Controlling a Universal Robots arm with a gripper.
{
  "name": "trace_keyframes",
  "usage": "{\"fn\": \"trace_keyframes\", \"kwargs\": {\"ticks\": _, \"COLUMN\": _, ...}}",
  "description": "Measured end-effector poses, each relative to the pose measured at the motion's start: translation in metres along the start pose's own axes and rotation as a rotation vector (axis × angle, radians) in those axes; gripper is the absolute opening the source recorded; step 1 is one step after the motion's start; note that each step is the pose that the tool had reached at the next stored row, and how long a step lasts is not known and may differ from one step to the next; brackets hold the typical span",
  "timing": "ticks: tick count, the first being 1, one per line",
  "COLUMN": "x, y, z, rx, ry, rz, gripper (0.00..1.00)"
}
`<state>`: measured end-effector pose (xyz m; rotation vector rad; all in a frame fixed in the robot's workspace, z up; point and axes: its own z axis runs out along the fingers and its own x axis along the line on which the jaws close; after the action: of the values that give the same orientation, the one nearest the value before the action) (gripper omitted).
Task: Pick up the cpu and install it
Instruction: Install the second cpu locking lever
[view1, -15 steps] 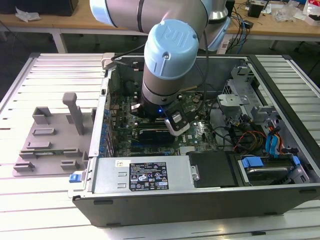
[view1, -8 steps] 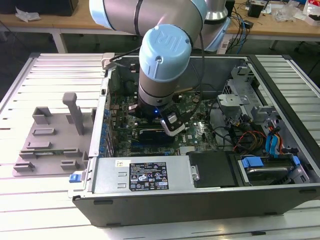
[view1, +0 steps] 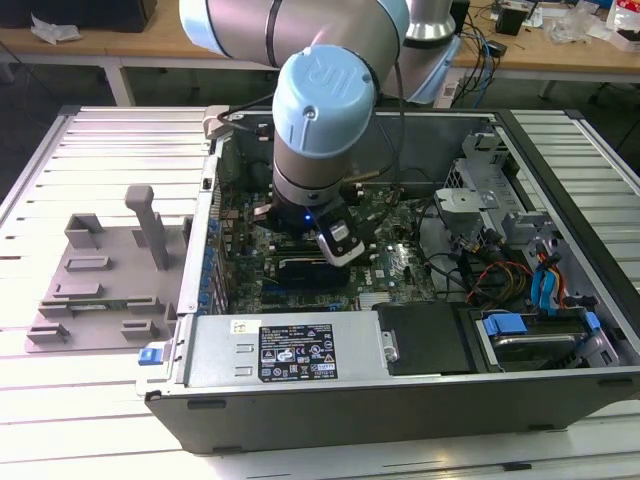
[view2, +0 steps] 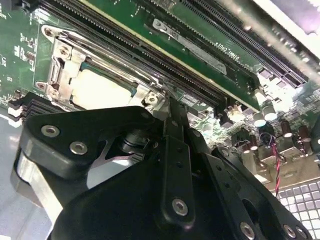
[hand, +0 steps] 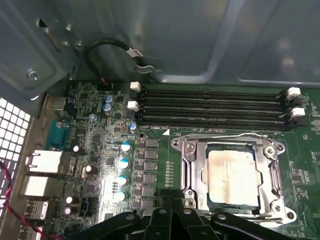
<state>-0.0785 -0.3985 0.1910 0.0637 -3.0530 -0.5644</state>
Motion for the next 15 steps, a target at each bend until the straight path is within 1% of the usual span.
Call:
{"fn": "trace_keyframes", "kwargs": {"ticks": 1, "x": -0.0001, "y": -0.0002, "z": 0.0013, "rx": 0.0021, "ry": -0.0011, "rz": 0.001, "gripper": 0.11}}
{"fn": "trace_keyframes", "kwargs": {"ticks": 2, "x": -0.0001, "y": -0.0003, "z": 0.0011, "rx": 0.0048, "ry": -0.0011, "rz": 0.002, "gripper": 0.11}}
{"fn": "trace_keyframes", "kwargs": {"ticks": 3, "x": 0.0001, "y": -0.0002, "z": 0.0009, "rx": 0.0135, "ry": -0.0011, "rz": 0.004, "gripper": 0.11}}
{"fn": "trace_keyframes", "kwargs": {"ticks": 4, "x": 0.0001, "y": -0.0003, "z": 0.0007, "rx": 0.0438, "ry": -0.0014, "rz": 0.01, "gripper": 0.11}}
{"fn": "trace_keyframes", "kwargs": {"ticks": 5, "x": 0.0002, "y": -0.0001, "z": 0.0009, "rx": 0.0511, "ry": -0.0017, "rz": 0.011, "gripper": 0.11}}
{"fn": "trace_keyframes", "kwargs": {"ticks": 6, "x": 0.0001, "y": 0.0002, "z": 0.0007, "rx": 0.054, "ry": -0.0018, "rz": 0.011, "gripper": 0.11}}
{"fn": "trace_keyframes", "kwargs": {"ticks": 7, "x": 0.0001, "y": 0.0013, "z": -0.0011, "rx": 0.0549, "ry": -0.0025, "rz": 0.012, "gripper": 0.11}}
{"fn": "trace_keyframes", "kwargs": {"ticks": 8, "x": -0.0001, "y": 0.0032, "z": -0.0047, "rx": 0.0546, "ry": -0.0038, "rz": 0.012, "gripper": 0.11}}
{"fn": "trace_keyframes", "kwargs": {"ticks": 9, "x": 0.0002, "y": 0.005, "z": -0.0094, "rx": 0.0567, "ry": -0.0029, "rz": 0.013, "gripper": 0.11}}
{"fn": "trace_keyframes", "kwargs": {"ticks": 10, "x": 0.0007, "y": 0.0096, "z": -0.0216, "rx": 0.0621, "ry": -0.0031, "rz": 0.016, "gripper": 0.11}}
{"fn": "trace_keyframes", "kwargs": {"ticks": 11, "x": 0.001, "y": 0.0133, "z": -0.0303, "rx": 0.0757, "ry": -0.0044, "rz": 0.021, "gripper": 0.11}}
{"fn": "trace_keyframes", "kwargs": {"ticks": 12, "x": 0.001, "y": 0.0136, "z": -0.0315, "rx": 0.1013, "ry": -0.0049, "rz": 0.025, "gripper": 0.11}}
{"fn": "trace_keyframes", "kwargs": {"ticks": 14, "x": 0.0009, "y": 0.0143, "z": -0.0313, "rx": 0.1291, "ry": -0.005, "rz": 0.029, "gripper": 0.11}}
{"fn": "trace_keyframes", "kwargs": {"ticks": 15, "x": 0.0007, "y": 0.0163, "z": -0.0305, "rx": 0.1408, "ry": -0.005, "rz": 0.03, "gripper": 0.11}}
